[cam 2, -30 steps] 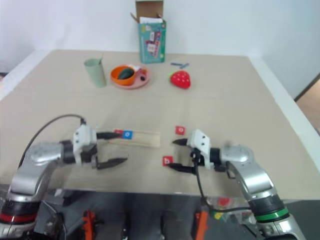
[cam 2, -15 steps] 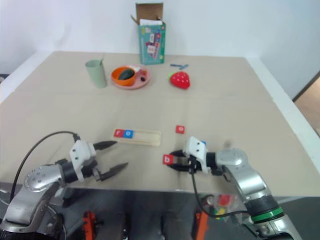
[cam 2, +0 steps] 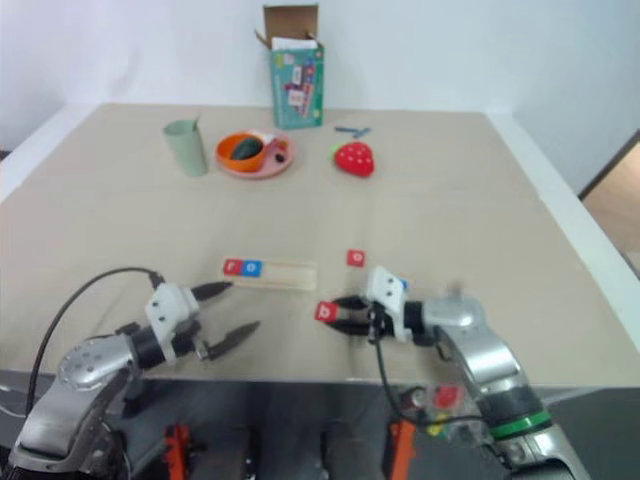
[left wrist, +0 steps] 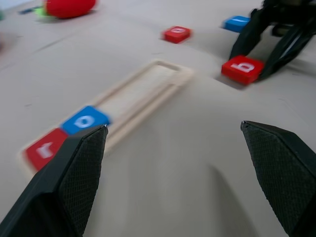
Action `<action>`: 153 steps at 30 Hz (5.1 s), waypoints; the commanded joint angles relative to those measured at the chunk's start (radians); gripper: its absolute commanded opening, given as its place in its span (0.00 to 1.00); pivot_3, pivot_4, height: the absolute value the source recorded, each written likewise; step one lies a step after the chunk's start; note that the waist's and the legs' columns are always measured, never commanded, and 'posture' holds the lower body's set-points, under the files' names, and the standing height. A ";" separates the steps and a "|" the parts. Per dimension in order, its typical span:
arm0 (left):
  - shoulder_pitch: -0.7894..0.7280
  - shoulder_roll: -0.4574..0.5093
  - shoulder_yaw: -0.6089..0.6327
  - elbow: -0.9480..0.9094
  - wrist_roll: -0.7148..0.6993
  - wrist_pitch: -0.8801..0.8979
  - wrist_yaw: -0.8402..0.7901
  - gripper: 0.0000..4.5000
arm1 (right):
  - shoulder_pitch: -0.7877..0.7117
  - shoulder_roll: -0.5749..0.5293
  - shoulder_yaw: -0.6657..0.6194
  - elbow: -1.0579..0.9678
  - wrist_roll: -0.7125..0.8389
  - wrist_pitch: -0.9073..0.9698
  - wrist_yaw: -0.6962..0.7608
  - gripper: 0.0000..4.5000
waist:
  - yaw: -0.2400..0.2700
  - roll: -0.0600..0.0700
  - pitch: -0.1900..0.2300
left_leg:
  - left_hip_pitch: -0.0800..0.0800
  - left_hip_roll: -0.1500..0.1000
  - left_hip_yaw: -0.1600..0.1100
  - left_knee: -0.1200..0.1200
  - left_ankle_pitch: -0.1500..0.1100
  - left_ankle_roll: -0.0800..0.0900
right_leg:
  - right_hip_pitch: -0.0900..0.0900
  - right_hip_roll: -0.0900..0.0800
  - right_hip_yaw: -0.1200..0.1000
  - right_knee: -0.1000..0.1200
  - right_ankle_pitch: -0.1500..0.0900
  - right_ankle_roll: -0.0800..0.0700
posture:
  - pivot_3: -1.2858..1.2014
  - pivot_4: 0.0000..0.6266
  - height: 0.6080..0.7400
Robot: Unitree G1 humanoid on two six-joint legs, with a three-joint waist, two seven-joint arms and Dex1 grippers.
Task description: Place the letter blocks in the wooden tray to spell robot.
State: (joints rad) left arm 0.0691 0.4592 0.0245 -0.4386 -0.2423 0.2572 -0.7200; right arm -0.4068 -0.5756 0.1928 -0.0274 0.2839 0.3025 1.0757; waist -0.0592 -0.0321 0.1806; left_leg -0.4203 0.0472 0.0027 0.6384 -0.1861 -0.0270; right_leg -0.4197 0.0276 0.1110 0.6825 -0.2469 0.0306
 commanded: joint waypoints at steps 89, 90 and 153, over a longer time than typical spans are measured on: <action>-0.034 0.140 -0.092 -0.047 -0.050 -0.028 -0.070 1.00 | -0.168 0.092 -0.114 0.103 -0.152 0.209 -0.279 0.99 | -0.024 0.002 0.001 | -0.004 -0.001 -0.001 -0.007 -0.001 -0.001 | -0.005 0.000 0.000 -0.001 -0.002 0.004 | 0.52 0.24 1.00; -0.034 0.138 -0.094 -0.048 -0.050 -0.027 -0.069 1.00 | -0.181 0.084 -0.107 0.128 -0.153 0.193 -0.261 0.99 | -0.024 0.002 0.001 | -0.004 -0.001 -0.001 -0.007 -0.001 -0.001 | -0.005 0.001 0.000 -0.001 -0.001 0.004 | 0.52 0.24 1.00; 0.031 0.033 -0.023 -0.016 -0.015 -0.020 0.104 1.00 | -0.507 0.318 0.118 0.610 -0.268 -0.084 0.057 0.27 | -0.019 0.002 0.001 | -0.004 0.000 -0.002 -0.005 -0.001 -0.001 | -0.004 0.002 -0.002 0.000 0.000 0.005 | 0.52 0.24 1.00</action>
State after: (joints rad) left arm 0.0967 0.4900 -0.0033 -0.4427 -0.2621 0.2597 -0.6163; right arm -0.8875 -0.2643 0.3234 0.5797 0.0119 0.2267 1.1337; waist -0.0781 -0.0305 0.1820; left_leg -0.4240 0.0476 0.0003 0.6330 -0.1871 -0.0279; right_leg -0.4240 0.0292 0.1093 0.6823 -0.2471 0.0353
